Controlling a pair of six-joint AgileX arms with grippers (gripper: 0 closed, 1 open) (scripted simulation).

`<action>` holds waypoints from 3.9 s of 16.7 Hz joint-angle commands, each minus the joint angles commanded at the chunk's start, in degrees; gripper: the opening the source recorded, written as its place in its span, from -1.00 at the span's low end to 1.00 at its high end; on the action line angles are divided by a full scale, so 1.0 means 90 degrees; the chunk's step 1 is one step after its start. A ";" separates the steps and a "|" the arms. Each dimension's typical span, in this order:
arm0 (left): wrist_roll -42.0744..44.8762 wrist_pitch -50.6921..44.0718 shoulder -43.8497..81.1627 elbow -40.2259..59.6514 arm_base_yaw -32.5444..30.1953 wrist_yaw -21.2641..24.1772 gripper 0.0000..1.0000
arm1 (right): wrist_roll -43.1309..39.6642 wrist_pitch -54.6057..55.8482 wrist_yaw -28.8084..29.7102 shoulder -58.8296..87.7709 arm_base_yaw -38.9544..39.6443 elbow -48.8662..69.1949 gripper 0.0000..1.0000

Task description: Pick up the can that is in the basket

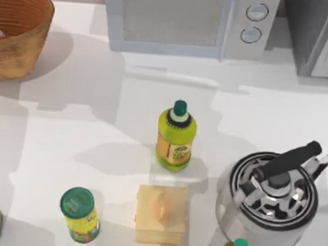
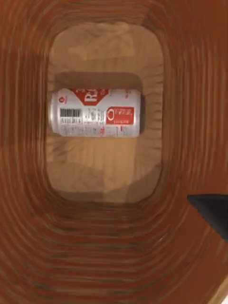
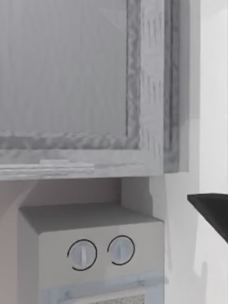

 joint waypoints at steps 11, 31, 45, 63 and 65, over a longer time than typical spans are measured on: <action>0.0221 -0.1719 0.3446 0.3461 0.0067 0.0278 1.00 | 0.0000 0.0000 0.0000 0.0000 0.0000 0.0000 1.00; 0.0166 -0.0566 0.3821 0.2687 0.0009 0.0272 0.40 | 0.0000 0.0000 0.0000 0.0000 0.0000 0.0000 1.00; 0.0166 -0.0566 0.3821 0.2687 0.0009 0.0272 -1.00 | 0.0000 0.0000 0.0000 0.0000 0.0000 0.0000 1.00; -0.0332 0.1852 -0.2148 -0.2751 -0.0995 0.1089 -1.00 | 0.0000 0.0000 0.0000 0.0000 0.0000 0.0000 1.00; -0.0424 0.2480 -0.3727 -0.4175 -0.1130 0.1117 -1.00 | 0.0000 0.0000 0.0000 0.0000 0.0000 0.0000 1.00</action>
